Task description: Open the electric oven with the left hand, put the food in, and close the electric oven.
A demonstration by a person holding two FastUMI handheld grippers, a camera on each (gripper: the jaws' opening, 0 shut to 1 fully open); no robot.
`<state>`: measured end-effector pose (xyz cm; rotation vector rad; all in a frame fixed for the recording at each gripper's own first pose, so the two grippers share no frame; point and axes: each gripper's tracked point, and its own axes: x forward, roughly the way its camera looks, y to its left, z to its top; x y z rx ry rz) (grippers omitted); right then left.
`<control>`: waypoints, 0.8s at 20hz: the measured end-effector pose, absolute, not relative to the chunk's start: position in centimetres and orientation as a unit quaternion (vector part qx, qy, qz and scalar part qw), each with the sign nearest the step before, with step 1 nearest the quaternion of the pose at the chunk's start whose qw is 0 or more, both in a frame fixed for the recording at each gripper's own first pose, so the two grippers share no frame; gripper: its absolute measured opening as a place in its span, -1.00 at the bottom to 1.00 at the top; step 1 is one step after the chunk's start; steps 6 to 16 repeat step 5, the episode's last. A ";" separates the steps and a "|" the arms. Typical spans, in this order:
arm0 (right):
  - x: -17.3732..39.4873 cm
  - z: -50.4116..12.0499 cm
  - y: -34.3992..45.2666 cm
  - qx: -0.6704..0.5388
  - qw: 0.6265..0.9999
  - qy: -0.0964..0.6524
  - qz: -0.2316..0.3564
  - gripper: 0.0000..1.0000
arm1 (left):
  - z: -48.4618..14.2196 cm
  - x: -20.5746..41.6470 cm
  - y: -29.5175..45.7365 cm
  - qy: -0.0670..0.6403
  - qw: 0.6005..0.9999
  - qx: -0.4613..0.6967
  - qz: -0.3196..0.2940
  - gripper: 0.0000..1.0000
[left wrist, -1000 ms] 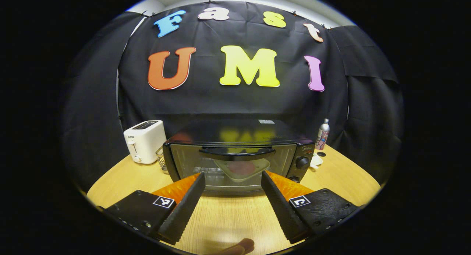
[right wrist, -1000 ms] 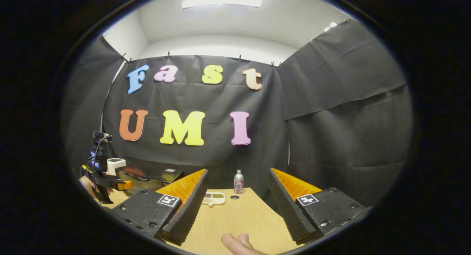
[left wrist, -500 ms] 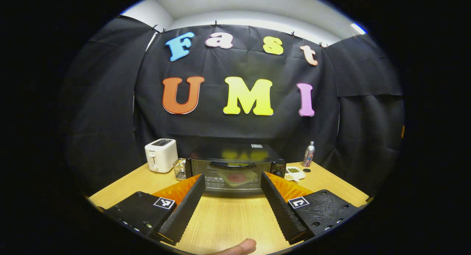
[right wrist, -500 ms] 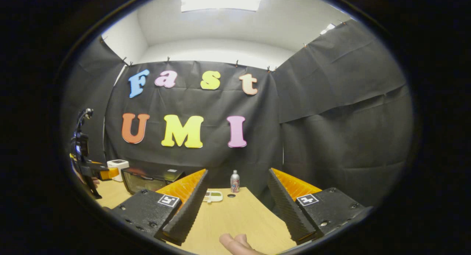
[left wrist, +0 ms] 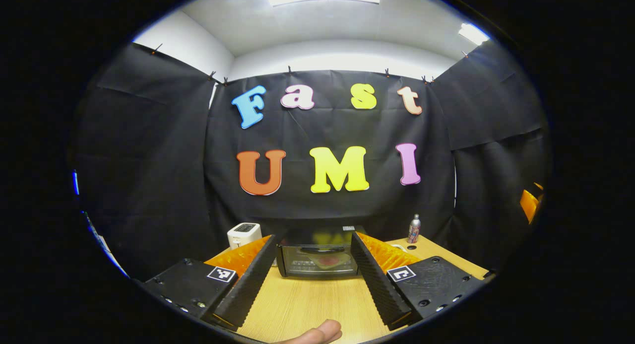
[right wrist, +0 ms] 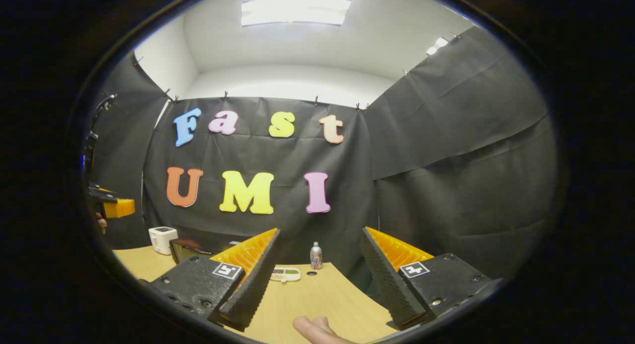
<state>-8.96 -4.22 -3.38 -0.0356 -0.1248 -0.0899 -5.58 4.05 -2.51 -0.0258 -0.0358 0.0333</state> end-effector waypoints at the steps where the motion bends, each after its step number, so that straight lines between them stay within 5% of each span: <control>1: -9.1 -3.5 -4.1 -0.016 0.997 -0.062 -0.042 0.93 | -2.8 -6.6 3.5 -0.025 0.999 -0.016 0.011 0.89; 3: -9.4 -3.8 -4.2 -0.014 0.997 -0.062 -0.040 0.93 | -3.0 -8.3 2.7 -0.037 0.999 -0.016 0.002 0.89; 4: -9.5 -3.7 -4.2 -0.015 0.997 -0.063 -0.039 0.93 | -3.0 -8.6 2.5 -0.038 0.999 -0.007 -0.003 0.70; 5: -9.6 -3.7 -4.3 -0.015 0.997 -0.064 -0.039 0.93 | -3.2 -8.9 2.8 -0.036 0.999 0.000 0.001 0.89; 16: -9.6 -3.7 -4.3 -0.015 0.997 -0.064 -0.039 0.93 | -3.2 -8.9 2.8 -0.036 0.999 0.000 0.001 0.89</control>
